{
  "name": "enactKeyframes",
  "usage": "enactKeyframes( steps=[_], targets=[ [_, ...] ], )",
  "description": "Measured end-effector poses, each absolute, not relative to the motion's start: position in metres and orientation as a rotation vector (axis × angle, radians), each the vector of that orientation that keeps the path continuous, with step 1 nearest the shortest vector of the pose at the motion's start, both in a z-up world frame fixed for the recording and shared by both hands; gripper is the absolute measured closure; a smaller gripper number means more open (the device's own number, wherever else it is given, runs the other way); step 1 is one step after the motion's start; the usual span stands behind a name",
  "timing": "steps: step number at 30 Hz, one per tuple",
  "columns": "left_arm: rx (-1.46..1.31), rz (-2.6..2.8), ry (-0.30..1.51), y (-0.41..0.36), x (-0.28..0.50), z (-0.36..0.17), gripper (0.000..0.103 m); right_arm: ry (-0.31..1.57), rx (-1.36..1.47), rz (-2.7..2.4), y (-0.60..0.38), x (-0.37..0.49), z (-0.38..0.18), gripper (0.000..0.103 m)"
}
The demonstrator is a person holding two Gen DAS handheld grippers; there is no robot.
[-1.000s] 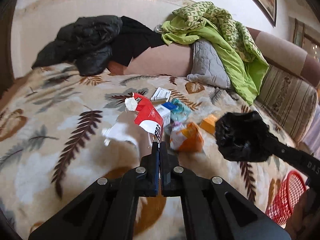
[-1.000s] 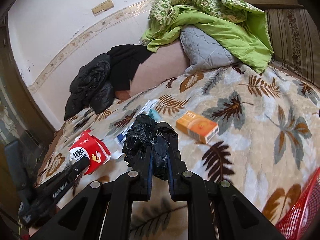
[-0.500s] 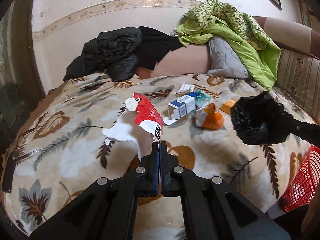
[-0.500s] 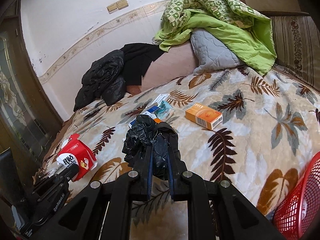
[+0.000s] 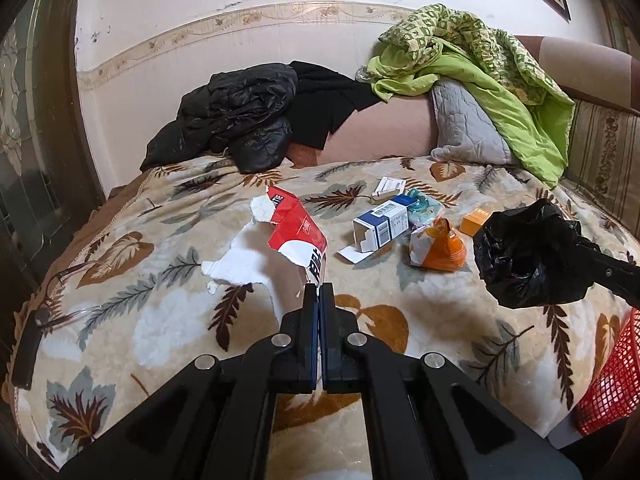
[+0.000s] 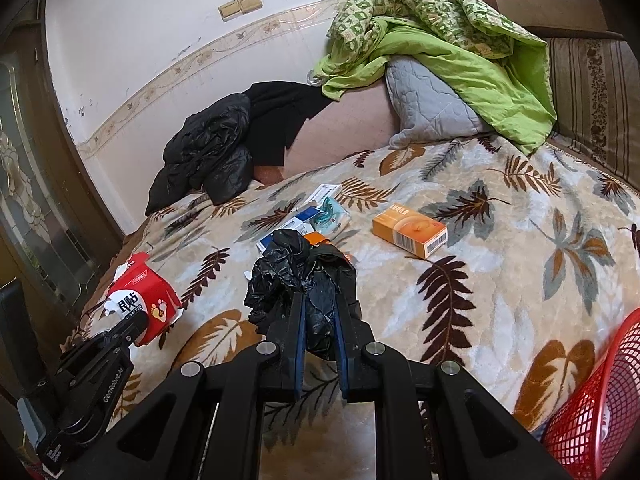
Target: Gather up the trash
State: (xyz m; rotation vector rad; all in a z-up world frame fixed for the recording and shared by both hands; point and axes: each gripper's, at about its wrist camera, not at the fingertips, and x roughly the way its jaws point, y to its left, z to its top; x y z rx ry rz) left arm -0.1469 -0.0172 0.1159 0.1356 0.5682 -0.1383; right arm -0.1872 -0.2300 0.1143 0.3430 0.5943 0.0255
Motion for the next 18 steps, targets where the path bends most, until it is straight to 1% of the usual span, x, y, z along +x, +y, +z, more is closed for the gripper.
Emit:
enactKeyframes(
  steps=[18],
  targets=[
    [0.158, -0.124, 0.557, -0.0202, -0.1452, 0.1145, 0.103, 0.594, 0.342, 0.052, -0.2281, -0.1864, 0.1136, 0.090]
  ],
)
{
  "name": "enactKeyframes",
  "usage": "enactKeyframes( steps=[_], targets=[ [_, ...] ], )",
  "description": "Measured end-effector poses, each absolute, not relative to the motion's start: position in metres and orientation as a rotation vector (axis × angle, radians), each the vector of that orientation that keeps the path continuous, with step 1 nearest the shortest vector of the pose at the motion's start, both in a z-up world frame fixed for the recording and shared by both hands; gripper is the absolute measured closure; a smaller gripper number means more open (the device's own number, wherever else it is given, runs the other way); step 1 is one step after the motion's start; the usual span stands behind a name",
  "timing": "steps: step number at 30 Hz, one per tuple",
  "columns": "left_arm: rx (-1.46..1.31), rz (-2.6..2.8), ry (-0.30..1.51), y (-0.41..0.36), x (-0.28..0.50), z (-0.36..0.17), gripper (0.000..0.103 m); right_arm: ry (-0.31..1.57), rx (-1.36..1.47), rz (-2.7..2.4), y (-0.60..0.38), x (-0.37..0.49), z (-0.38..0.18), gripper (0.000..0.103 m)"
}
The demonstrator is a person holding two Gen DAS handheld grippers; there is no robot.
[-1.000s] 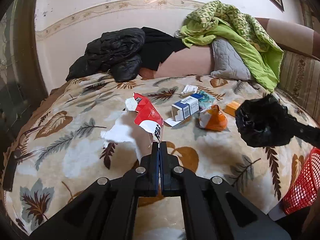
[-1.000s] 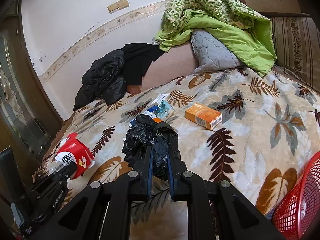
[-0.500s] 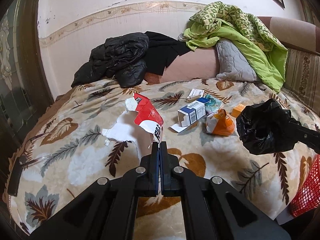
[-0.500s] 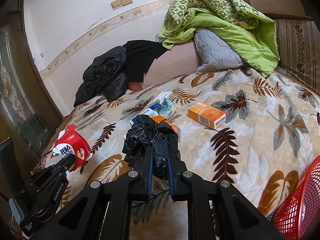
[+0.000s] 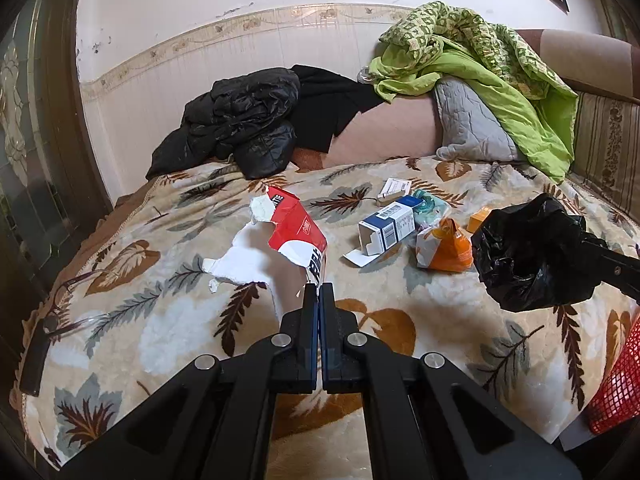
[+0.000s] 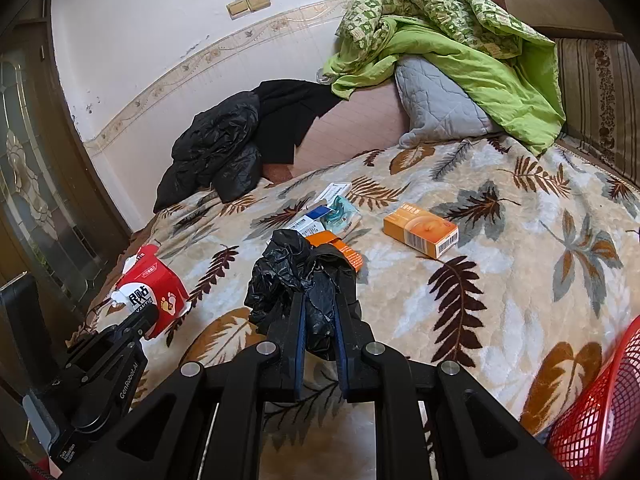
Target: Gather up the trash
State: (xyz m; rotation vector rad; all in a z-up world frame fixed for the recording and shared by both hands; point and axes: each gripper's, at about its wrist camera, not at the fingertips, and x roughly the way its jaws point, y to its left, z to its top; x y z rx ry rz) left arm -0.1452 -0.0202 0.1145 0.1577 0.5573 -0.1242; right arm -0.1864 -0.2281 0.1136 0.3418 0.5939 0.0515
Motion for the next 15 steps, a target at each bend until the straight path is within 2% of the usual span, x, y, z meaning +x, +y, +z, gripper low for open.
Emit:
enactKeyframes(
  steps=[15],
  targets=[
    [0.108, -0.210, 0.587, -0.0212, -0.1446, 0.1099, 0.103, 0.601, 0.358, 0.049, -0.2299, -0.1861, 0.1122, 0.090]
  ],
)
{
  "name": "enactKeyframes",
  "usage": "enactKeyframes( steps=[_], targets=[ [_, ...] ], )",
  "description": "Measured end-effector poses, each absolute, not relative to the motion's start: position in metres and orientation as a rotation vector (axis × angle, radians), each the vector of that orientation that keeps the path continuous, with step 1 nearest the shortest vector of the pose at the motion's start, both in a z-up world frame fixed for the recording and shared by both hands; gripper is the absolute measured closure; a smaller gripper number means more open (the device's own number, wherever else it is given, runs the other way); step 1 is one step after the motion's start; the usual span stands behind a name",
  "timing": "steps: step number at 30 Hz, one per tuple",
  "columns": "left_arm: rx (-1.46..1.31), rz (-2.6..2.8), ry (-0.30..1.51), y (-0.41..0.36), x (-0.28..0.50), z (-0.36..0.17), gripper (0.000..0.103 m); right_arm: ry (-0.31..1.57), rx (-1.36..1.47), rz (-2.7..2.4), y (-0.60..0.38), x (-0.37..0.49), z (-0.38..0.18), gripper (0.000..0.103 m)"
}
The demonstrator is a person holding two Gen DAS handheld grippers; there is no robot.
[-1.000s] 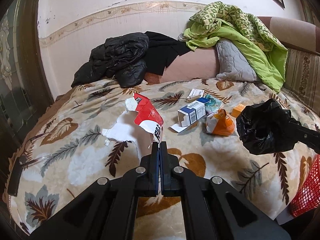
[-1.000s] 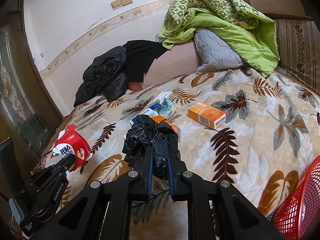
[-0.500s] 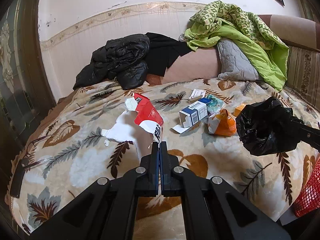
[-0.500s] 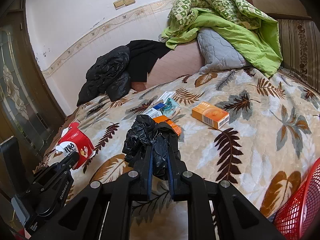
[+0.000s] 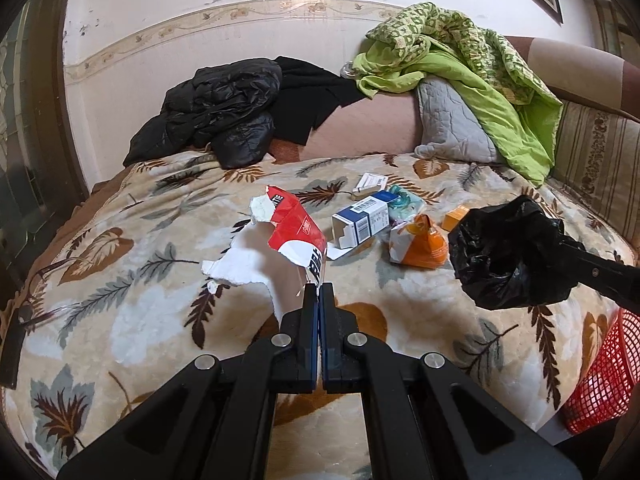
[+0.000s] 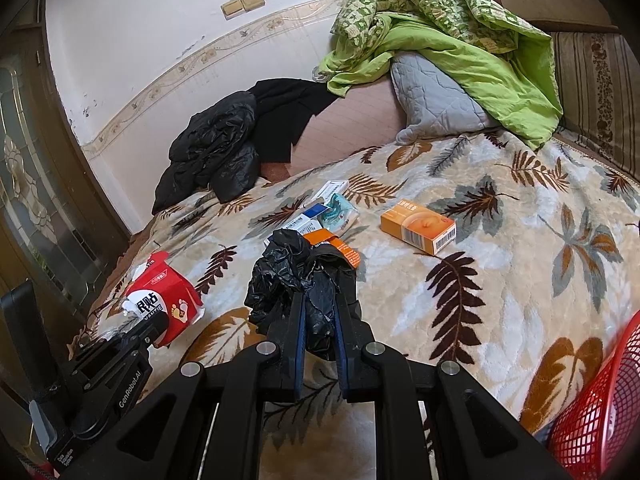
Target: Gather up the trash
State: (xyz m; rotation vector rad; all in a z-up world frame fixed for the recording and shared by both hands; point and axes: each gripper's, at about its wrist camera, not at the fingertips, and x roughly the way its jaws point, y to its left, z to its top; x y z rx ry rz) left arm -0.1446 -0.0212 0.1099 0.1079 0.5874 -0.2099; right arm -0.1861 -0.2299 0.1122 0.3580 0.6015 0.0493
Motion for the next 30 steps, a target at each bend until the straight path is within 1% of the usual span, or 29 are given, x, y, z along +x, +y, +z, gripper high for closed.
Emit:
enactKeyframes(
  steps=[10, 15, 21, 30],
  targets=[
    [0.122, -0.268, 0.580, -0.033, -0.149, 0.109, 0.103, 0.594, 0.410, 0.047, -0.239, -0.190, 0.112, 0.090],
    [0.136, -0.322, 0.577, -0.045, -0.158, 0.109, 0.103, 0.566, 0.453, 0.030, -0.253, -0.206, 0.119, 0.090],
    [0.129, -0.426, 0.568, -0.071, -0.178, 0.119, 0.103, 0.549, 0.483, -0.003, -0.277, -0.245, 0.130, 0.090],
    [0.169, -0.633, 0.521, -0.135, -0.227, 0.143, 0.103, 0.478, 0.538, -0.166, -0.356, -0.331, 0.155, 0.090]
  ],
)
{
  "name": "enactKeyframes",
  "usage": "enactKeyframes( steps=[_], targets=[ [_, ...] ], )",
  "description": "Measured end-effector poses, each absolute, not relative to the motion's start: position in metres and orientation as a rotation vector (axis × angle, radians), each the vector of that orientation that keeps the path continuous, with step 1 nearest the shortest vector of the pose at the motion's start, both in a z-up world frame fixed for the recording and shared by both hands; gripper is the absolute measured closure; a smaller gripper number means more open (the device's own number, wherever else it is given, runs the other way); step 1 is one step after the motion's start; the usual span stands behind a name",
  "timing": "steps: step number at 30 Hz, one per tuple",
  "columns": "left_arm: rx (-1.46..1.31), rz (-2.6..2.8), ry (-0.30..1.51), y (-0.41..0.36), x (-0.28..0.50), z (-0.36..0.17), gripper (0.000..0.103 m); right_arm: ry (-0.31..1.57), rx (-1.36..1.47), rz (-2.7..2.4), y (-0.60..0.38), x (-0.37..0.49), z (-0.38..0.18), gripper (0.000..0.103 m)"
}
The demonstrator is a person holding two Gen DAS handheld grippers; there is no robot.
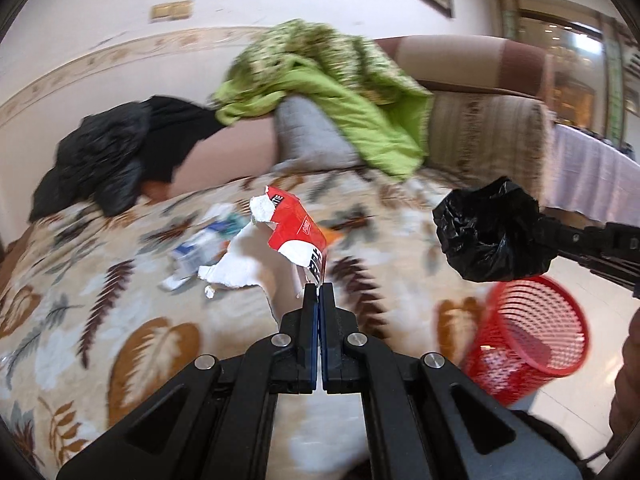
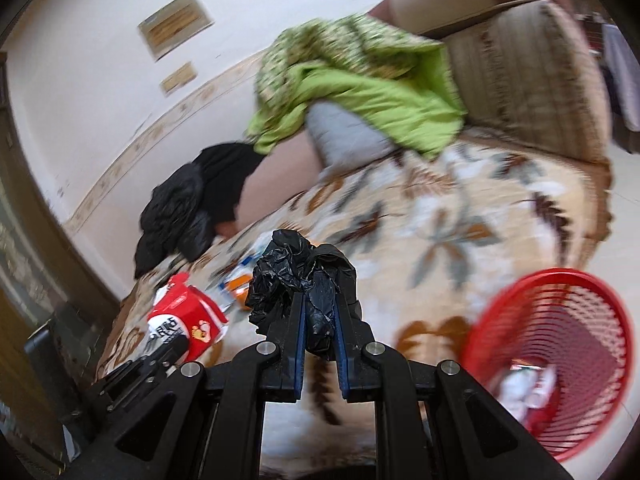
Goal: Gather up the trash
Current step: 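Drop the red snack bag from the left tool while the right tool drops the black bag into the basket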
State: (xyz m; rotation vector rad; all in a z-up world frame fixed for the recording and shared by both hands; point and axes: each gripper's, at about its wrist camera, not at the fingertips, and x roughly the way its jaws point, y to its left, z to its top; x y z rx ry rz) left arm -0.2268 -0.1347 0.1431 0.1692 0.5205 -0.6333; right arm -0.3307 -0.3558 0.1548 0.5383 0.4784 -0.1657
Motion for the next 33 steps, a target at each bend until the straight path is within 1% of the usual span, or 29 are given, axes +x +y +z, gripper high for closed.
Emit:
enactKeyframes(
  steps=[8, 15, 18, 20, 21, 22, 23, 24, 25, 30, 32, 33],
  targets=[
    [0.219, -0.856, 0.544, -0.207, -0.266, 0.159, 0.103, 0.482, 0.585, -0.354, -0.425, -0.399, 0.146, 0.090],
    [0.272, -1.080, 0.673, -0.288, -0.295, 0.148, 0.103, 0.506, 0.662, -0.487, -0.476, -0.433, 0.125, 0.090],
    [0.297, -1.155, 0.737, -0.322, -0.302, 0.138, 0.103, 0.524, 0.680, -0.522, -0.489, -0.439, 0.114, 0.087],
    [0.305, -1.185, 0.774, -0.337, -0.303, 0.133, 0.102, 0.548, 0.680, -0.536, -0.496, -0.437, 0.107, 0.082],
    [0.304, -1.191, 0.795, -0.342, -0.303, 0.130, 0.099, 0.554, 0.691, -0.535, -0.499, -0.437, 0.104, 0.073],
    [0.300, -1.188, 0.811, -0.345, -0.302, 0.128, 0.088, 0.554, 0.696, -0.536, -0.502, -0.438, 0.102, 0.066],
    [0.293, -1.184, 0.819, -0.344, -0.300, 0.127, 0.080, 0.550, 0.692, -0.543, -0.503, -0.440, 0.101, 0.064],
    [0.276, -1.184, 0.820, -0.341, -0.299, 0.128, 0.063, 0.546, 0.684, -0.550, -0.503, -0.441, 0.102, 0.062],
    [0.254, -1.178, 0.807, -0.335, -0.298, 0.129, 0.056, 0.542, 0.677, -0.551, -0.503, -0.442, 0.104, 0.062],
    [0.214, -1.130, 0.799, -0.311, -0.282, 0.135, 0.056, 0.535, 0.672, -0.518, -0.498, -0.433, 0.111, 0.062],
    [0.197, -1.095, 0.802, -0.296, -0.275, 0.136, 0.055, 0.540, 0.662, -0.489, -0.490, -0.426, 0.115, 0.055],
    [0.190, -1.080, 0.804, -0.289, -0.271, 0.136, 0.054, 0.544, 0.656, -0.480, -0.486, -0.422, 0.116, 0.050]
  ],
)
